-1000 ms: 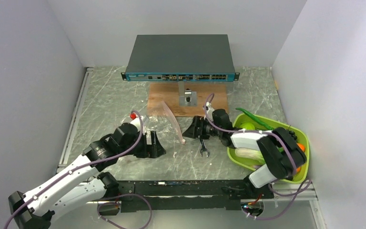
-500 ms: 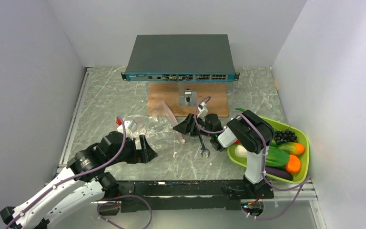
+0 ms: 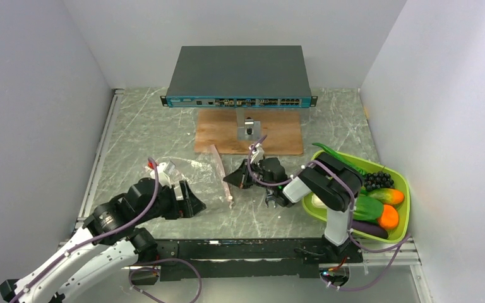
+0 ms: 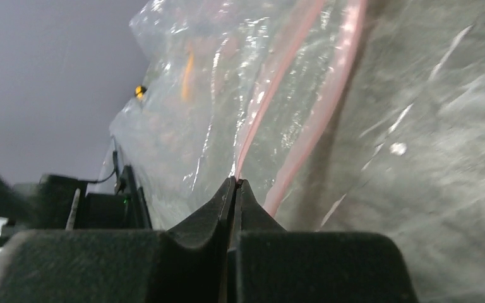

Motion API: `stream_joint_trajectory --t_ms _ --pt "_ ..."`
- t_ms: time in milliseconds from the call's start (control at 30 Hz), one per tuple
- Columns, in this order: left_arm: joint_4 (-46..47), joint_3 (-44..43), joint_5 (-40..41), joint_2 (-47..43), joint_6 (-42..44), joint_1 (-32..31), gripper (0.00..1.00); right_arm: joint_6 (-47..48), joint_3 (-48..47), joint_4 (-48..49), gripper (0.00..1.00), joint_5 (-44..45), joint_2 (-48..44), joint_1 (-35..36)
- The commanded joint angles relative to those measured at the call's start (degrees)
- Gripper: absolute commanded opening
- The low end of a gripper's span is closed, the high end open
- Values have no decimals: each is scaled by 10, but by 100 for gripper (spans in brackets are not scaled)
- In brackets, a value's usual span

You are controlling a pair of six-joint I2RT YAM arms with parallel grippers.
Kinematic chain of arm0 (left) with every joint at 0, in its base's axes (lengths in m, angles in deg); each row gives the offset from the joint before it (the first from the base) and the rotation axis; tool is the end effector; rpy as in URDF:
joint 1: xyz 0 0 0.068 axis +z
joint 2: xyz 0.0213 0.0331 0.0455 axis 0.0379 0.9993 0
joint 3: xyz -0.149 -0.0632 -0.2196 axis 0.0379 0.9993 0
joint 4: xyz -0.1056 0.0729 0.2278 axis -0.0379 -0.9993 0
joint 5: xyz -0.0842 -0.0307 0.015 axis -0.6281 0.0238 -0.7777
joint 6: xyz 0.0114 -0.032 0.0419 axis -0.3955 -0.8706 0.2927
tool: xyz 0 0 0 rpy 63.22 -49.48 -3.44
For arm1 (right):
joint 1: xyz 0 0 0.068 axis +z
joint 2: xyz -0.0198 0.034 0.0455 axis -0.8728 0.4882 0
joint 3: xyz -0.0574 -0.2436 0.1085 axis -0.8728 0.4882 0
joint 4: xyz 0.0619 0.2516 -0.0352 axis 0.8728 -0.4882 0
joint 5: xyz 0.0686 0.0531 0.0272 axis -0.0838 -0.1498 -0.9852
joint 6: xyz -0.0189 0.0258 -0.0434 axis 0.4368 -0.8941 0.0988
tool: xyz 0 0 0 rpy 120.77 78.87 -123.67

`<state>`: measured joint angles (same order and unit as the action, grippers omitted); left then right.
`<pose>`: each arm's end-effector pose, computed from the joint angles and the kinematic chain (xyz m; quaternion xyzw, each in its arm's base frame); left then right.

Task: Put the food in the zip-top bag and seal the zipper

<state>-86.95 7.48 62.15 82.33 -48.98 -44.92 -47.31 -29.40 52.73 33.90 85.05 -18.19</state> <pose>0.0675 -0.0727 0.2745 -0.0280 0.8894 -0.3444 0.2993 0.2299 0.2284 0.1127 -0.0717 0.7735 0.5383 0.3268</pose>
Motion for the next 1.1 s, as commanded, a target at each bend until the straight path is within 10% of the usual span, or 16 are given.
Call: stream_joint_trajectory --t_ms 0,300,600,933,1067 --pt "23 -18 6 33 -18 -2 95 22 40 37 0 18 -78 28" --pt "83 -108 -5 165 19 -2 89 16 96 42 0 57 -187 105" --pt "-93 -322 108 356 97 -2 67 26 103 39 0 109 -238 173" --pt "-113 -345 142 434 73 -16 75 109 78 -92 0 209 -316 239" --pt "-94 -327 142 443 64 -18 62 118 76 -92 0 227 -321 246"
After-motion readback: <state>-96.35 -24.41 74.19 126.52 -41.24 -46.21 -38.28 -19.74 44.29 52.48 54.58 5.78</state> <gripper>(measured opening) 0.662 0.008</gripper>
